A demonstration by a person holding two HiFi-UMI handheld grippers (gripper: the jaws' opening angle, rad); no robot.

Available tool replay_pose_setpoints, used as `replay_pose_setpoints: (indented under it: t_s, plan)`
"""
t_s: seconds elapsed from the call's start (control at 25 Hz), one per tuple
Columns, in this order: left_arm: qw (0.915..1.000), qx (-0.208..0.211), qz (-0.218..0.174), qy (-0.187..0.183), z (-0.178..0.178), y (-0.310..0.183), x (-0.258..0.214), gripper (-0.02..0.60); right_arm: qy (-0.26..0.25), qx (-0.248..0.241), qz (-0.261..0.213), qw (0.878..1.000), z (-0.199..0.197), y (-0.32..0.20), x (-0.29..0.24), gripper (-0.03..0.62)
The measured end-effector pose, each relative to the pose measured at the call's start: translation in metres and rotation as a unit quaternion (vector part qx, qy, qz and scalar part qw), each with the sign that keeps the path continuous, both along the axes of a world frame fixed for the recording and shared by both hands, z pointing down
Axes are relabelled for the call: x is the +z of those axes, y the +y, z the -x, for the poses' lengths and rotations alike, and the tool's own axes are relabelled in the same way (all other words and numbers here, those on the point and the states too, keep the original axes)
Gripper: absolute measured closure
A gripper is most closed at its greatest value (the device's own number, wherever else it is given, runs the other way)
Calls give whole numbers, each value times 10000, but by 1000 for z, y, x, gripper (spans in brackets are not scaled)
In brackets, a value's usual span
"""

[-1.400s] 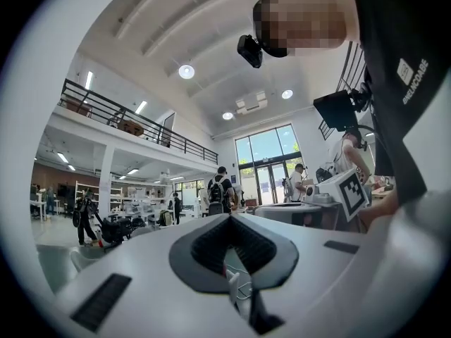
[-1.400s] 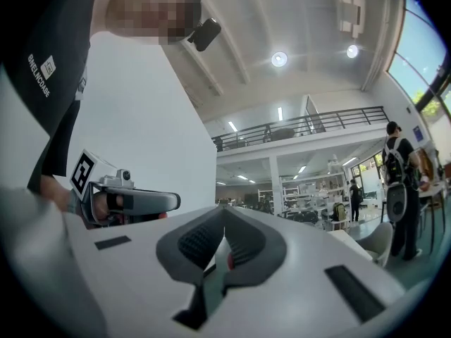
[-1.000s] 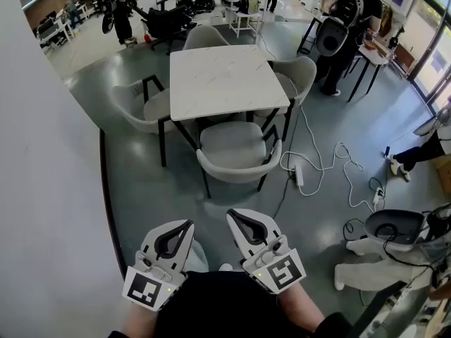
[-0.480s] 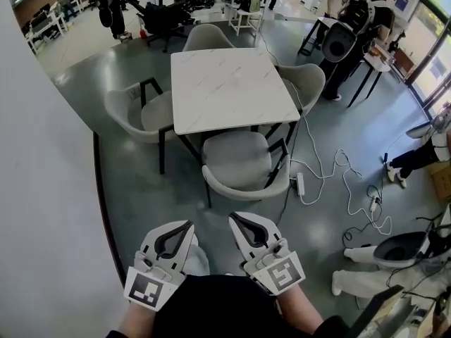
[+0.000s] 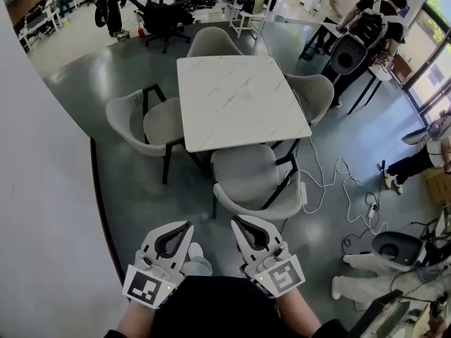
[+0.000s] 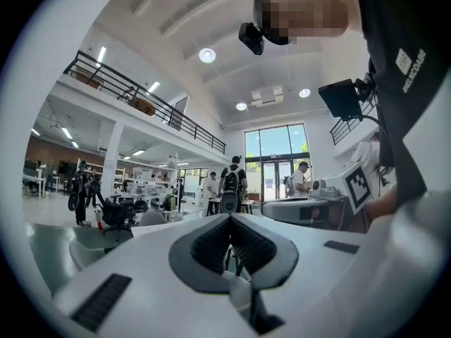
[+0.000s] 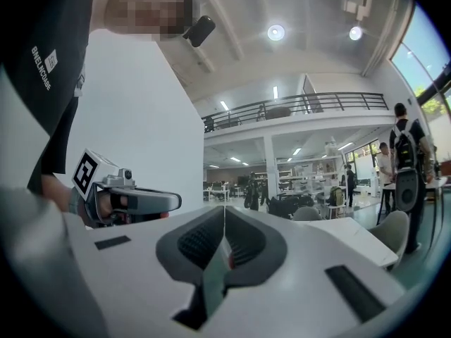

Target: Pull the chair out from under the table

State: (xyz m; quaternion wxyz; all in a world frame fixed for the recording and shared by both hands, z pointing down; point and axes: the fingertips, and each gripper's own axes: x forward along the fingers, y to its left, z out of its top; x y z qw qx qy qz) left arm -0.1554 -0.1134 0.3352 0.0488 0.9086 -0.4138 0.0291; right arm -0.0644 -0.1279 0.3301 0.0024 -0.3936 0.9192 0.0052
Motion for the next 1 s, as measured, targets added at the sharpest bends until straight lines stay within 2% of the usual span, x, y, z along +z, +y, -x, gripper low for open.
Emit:
replay_pose_setpoints:
  t_s: [0.16, 0.28, 0.6, 0.8, 0.88, 1.0]
  plan:
    - [9999, 138, 59, -28, 18, -18, 3, 583, 30, 180, 30, 9998, 14, -20, -4, 580]
    - [9995, 280, 113, -63, 19, -26, 10, 583, -50, 319, 96, 9994, 13, -32, -3, 580]
    - [9969, 746, 186, -137, -7, -37, 24, 583, 165, 496, 162, 9985, -10, -52, 7, 579]
    - [9959, 841, 305, -118, -28, -45, 28, 583, 309, 625, 275, 9972, -38, -66, 15, 579]
    - [9958, 825, 367, -125, -35, -51, 32, 583, 467, 592, 398, 9964, -48, -73, 27, 566]
    - [9954, 794, 505, -154, -44, -60, 40, 583, 673, 556, 584, 9945, -63, -87, 50, 499]
